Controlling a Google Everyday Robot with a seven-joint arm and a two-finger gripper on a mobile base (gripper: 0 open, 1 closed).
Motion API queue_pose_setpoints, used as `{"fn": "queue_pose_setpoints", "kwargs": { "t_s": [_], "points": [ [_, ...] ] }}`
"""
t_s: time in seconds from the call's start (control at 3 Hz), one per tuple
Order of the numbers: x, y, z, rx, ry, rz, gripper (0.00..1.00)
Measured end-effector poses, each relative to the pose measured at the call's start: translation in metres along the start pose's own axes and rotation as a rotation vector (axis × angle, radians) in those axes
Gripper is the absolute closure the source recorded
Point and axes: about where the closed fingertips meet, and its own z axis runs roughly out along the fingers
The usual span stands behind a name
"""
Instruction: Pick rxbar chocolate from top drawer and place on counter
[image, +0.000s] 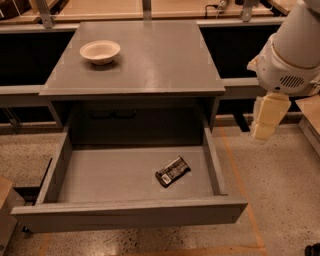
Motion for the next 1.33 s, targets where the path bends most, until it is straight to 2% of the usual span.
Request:
{"fn": "queue_pose_setpoints", "kwargs": {
  "t_s": [0.33,0.67,1.0,1.33],
  "points": [
    [0.001,0.004,0.018,-0.026,-0.047,0.026,0.0],
    [-0.007,0.012,0.06,-0.082,-0.153,0.052,0.0],
    [-0.036,0.012,0.112,-0.117,-0.24,0.004,0.0],
    [-0.064,0.017,0.138,-0.14,-0.286,-0.044,0.0]
  ]
}}
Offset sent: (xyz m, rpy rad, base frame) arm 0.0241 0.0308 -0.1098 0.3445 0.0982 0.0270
